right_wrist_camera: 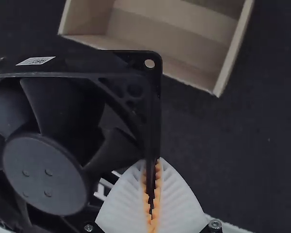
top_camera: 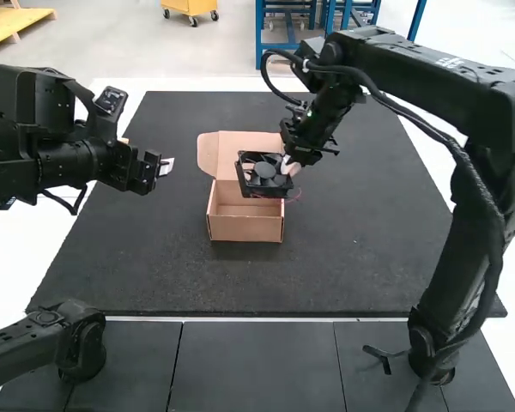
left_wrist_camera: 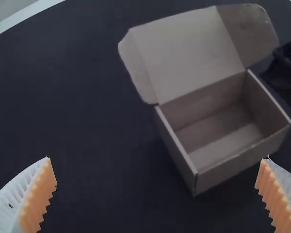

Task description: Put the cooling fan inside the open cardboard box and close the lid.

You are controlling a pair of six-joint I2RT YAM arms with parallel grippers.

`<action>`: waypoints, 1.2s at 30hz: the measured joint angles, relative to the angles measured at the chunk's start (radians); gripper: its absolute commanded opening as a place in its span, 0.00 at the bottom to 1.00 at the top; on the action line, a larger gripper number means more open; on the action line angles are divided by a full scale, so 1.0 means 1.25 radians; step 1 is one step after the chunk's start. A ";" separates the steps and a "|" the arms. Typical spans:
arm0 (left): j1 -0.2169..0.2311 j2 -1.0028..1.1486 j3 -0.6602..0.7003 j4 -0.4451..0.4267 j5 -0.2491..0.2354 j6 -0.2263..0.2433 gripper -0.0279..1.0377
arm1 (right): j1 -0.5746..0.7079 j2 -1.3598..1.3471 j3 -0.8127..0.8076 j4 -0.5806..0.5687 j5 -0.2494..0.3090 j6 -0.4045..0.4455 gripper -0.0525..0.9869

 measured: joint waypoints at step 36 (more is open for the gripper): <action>0.000 0.000 -0.001 0.027 0.000 0.000 0.94 | 0.054 0.208 0.111 0.085 0.096 0.159 0.03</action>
